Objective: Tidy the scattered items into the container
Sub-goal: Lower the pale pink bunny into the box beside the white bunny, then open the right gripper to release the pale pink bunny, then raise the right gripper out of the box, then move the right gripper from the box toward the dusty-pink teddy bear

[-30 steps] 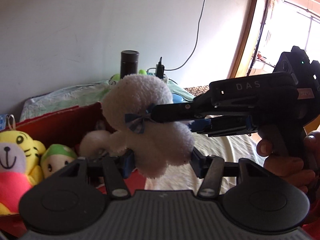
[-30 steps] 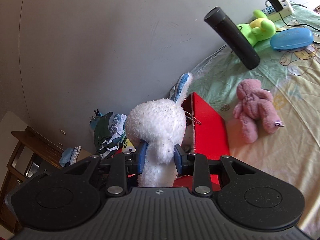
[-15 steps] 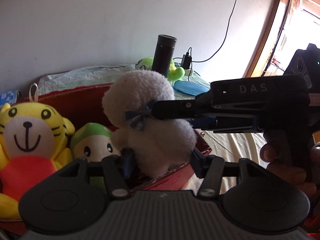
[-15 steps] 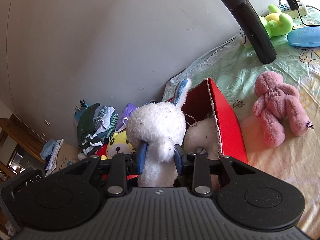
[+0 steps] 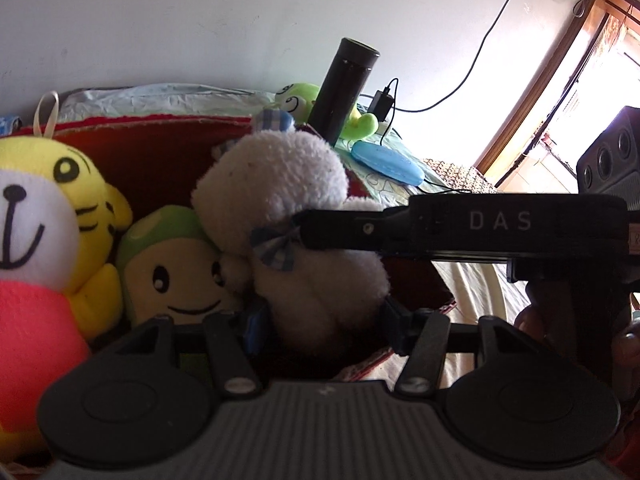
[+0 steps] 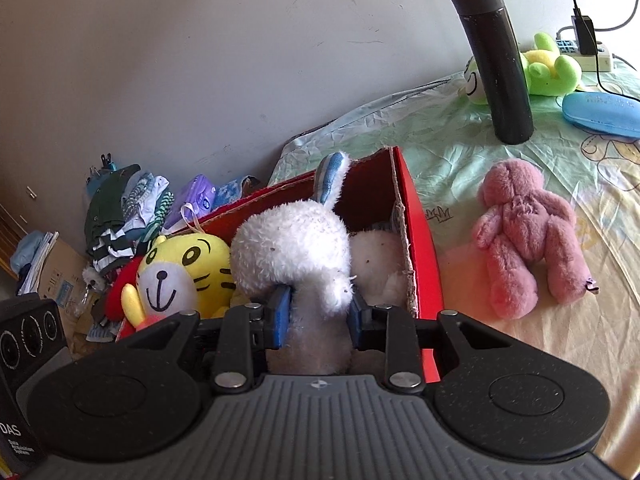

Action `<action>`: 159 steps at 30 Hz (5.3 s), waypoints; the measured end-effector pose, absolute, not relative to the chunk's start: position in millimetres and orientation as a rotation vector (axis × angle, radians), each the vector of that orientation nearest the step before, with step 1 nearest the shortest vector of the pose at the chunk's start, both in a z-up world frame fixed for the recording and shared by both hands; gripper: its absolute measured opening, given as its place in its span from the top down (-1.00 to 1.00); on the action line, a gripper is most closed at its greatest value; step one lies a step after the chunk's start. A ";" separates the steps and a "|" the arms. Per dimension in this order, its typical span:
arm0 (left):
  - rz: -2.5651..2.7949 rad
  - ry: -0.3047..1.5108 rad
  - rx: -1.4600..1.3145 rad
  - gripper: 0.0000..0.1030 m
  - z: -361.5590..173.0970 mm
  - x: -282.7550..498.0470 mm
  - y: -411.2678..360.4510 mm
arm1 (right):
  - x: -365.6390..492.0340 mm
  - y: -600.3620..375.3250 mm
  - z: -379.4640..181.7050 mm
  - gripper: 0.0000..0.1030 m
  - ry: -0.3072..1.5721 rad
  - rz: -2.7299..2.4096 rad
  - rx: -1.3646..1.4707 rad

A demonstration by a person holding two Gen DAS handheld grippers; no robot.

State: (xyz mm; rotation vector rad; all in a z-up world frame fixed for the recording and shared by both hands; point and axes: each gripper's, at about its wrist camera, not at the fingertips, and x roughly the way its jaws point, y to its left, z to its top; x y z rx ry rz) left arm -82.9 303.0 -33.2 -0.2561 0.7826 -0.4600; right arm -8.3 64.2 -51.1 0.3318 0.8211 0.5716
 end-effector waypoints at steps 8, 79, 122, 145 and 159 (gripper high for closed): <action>-0.452 0.754 -0.244 -0.12 -22.6 -98.2 307.9 | -16.0 66.2 -47.1 0.40 0.831 0.579 0.320; -0.090 0.925 -0.136 -0.68 -22.2 -81.1 306.1 | -51.2 65.7 -46.1 0.61 0.757 0.454 0.221; 0.159 0.924 -0.158 -0.86 -6.1 -105.4 306.0 | -67.1 56.8 -45.0 0.52 0.696 0.521 0.153; 0.327 0.936 -0.092 -0.93 -9.6 -96.8 275.7 | -53.5 44.5 -46.5 0.52 0.724 0.729 0.091; 0.315 0.959 -0.086 -0.93 -12.3 -91.2 271.0 | -54.4 45.1 -47.2 0.54 0.717 0.718 0.090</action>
